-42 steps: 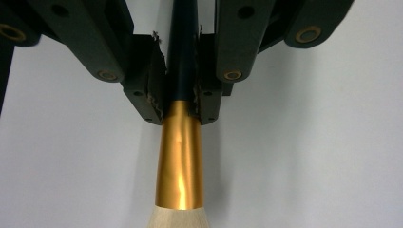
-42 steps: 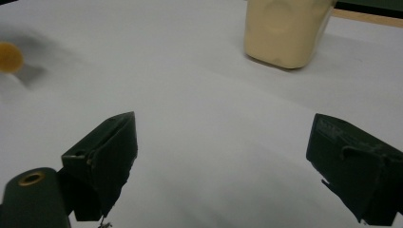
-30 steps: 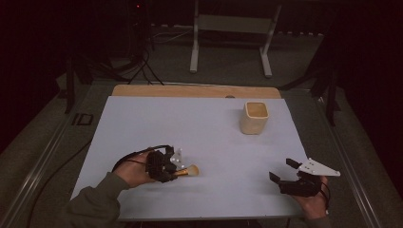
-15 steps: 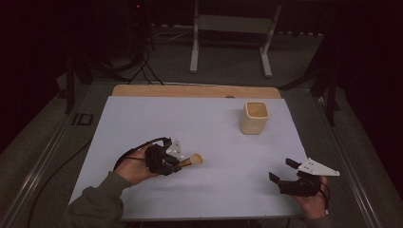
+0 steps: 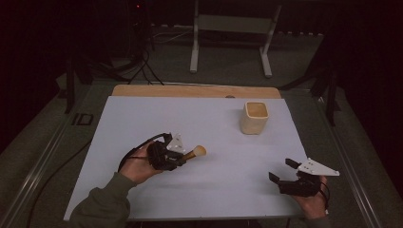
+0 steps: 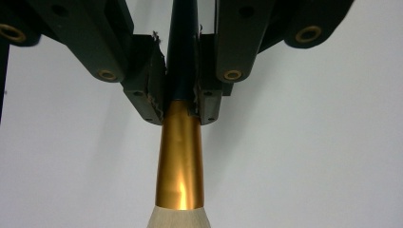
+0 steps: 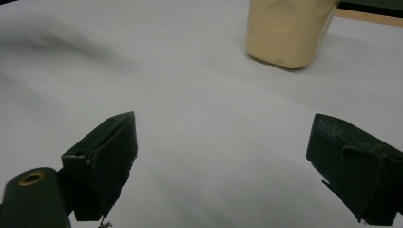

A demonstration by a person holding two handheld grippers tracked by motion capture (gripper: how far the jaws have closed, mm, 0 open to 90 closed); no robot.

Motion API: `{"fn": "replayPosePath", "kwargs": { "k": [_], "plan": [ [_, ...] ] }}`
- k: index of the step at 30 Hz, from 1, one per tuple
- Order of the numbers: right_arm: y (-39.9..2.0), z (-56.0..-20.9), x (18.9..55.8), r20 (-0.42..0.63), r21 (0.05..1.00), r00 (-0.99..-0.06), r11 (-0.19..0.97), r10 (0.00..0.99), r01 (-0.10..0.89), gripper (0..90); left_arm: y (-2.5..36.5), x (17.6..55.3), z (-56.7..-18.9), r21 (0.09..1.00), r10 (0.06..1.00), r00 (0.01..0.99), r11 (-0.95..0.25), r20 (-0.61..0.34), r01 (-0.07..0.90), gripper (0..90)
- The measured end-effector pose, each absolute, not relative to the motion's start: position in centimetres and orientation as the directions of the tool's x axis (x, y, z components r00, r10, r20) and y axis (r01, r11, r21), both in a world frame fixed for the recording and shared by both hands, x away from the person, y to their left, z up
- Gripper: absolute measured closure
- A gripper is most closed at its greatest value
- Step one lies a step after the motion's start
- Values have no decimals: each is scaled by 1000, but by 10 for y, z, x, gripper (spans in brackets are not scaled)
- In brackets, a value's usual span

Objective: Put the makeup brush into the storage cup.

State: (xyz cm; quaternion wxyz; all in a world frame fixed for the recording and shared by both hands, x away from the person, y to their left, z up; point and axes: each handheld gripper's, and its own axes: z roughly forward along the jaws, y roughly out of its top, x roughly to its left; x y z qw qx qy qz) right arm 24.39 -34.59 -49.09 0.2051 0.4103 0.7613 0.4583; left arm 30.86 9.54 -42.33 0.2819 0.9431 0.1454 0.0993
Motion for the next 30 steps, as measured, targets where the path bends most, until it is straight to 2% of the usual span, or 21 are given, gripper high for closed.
{"fn": "replayPosePath", "kwargs": {
  "k": [11, 17, 18, 30],
  "plan": [
    [-344, -490, 245, 88, 871, -592, 227, 801, 437, 99, 95, 309, -420, 636, 373, 925, -731, 70, 247, 746],
    [-340, -486, 246, 136, 883, -603, 180, 786, 434, 108, 93, 307, -420, 689, 400, 915, -678, 57, 254, 746],
    [-340, -485, 246, 142, 885, -608, 176, 781, 432, 139, 93, 307, -420, 689, 400, 915, -678, 57, 254, 746],
    [-327, -472, 252, 182, 905, -644, 130, 743, 406, 140, 92, 302, -418, 757, 418, 908, -605, 36, 249, 746]
  ]
}}
